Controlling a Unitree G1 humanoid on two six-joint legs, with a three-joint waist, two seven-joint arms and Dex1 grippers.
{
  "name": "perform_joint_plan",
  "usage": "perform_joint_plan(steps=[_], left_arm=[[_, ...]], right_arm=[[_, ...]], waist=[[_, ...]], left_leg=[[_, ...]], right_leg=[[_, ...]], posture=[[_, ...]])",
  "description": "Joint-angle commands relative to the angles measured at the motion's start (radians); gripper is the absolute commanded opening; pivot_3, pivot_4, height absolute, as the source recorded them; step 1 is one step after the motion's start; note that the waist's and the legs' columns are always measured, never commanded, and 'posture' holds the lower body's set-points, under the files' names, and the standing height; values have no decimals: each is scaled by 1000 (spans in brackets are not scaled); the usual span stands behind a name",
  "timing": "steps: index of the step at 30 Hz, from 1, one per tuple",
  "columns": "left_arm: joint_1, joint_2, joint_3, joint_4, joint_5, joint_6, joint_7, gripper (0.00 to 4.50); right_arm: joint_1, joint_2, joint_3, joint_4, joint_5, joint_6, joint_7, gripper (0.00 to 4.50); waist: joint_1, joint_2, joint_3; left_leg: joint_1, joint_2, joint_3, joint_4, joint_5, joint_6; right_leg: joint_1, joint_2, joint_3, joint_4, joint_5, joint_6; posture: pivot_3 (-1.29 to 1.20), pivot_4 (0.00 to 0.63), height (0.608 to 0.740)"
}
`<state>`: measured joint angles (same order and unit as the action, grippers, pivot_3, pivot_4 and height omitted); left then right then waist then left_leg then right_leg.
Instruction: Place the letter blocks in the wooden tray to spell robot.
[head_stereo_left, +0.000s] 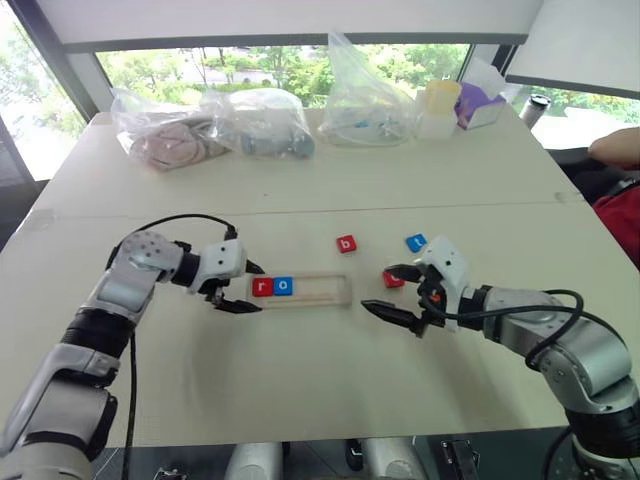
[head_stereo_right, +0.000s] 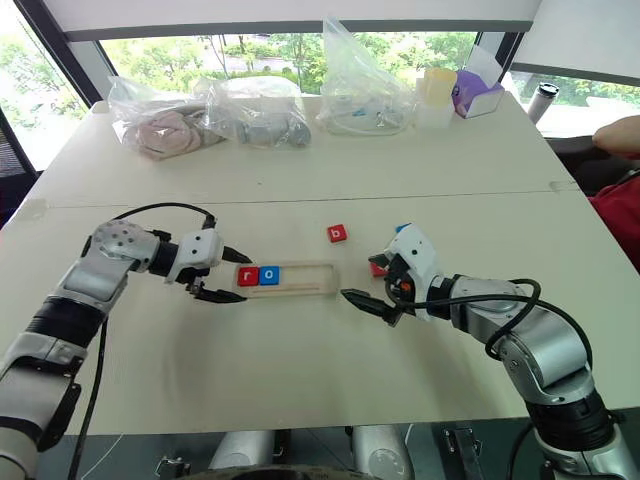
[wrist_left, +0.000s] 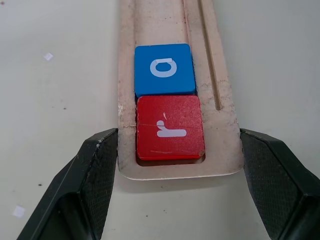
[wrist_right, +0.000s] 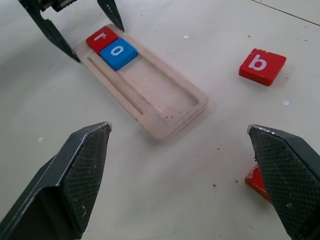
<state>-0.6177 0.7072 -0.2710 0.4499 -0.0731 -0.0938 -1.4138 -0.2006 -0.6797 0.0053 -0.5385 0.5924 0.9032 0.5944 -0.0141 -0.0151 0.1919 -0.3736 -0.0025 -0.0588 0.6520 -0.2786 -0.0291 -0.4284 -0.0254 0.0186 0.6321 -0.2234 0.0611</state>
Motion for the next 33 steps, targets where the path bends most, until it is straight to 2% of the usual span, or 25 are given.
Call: perform_joint_plan(steps=[1, 8, 13, 15, 19, 22, 27, 33], left_arm=[[-12, -6, 5, 11, 10, -21, -1, 4472], [22, 6, 34, -25, 7, -25, 31, 4472], [65, 101, 95, -140, -40, 44, 5, 4472], [87, 148, 136, -192, -76, 125, 4, 4472], [107, 148, 322, -262, -240, 388, 131, 4472], [178, 140, 440, -434, -331, 541, 244, 4472], [251, 83, 585, -722, -514, 782, 440, 4472], [308, 109, 619, -874, -608, 904, 519, 4472]], right_arm=[[-4, 11, -10, -9, -30, -22, -33, 4500], [-43, 4, 30, 45, -115, -25, -62, 4500], [-163, 97, 68, 107, -171, 10, -158, 4500], [-227, 186, 84, 166, -191, 59, -233, 4500], [-343, 399, 80, 303, -232, 149, -391, 4500], [-416, 522, 50, 397, -254, 168, -471, 4500], [-460, 575, 91, 480, -321, 165, -521, 4500], [-486, 593, 121, 563, -369, 183, -525, 4500]], waist=[[0, 0, 0], [0, 0, 0], [-13, 0, 0], [-15, 0, 0], [-23, 0, 0], [-28, 0, 0], [-23, -1, 0], [-31, -1, 0]], left_leg=[[0, 0, 0, 0, 0, 0], [0, 0, 0, 0, 0, 0], [1, 1, 1, 0, 0, 0], [1, 1, 0, -1, 0, 0], [0, 2, -2, -1, 0, 0], [-1, 2, -1, -1, 0, 0], [-2, 1, -2, -2, 0, 0], [-1, 0, -1, -2, 0, 0]], right_leg=[[0, 0, 0, 0, 0, 0], [0, -1, 0, 0, 0, 0], [0, 0, 1, 1, 0, -1], [-1, 1, 0, 2, 1, -1], [-2, 1, 0, 3, 1, -1], [-3, 0, 0, 3, 1, -1], [-5, -4, 2, 2, 3, 4], [-4, -3, 4, 2, 4, 4]], posture=[[0, 150, 740], [0, 150, 740], [0, 150, 740], [0, 150, 740], [0, 150, 740], [0, 150, 740], [0, 150, 740], [0, 150, 740]])
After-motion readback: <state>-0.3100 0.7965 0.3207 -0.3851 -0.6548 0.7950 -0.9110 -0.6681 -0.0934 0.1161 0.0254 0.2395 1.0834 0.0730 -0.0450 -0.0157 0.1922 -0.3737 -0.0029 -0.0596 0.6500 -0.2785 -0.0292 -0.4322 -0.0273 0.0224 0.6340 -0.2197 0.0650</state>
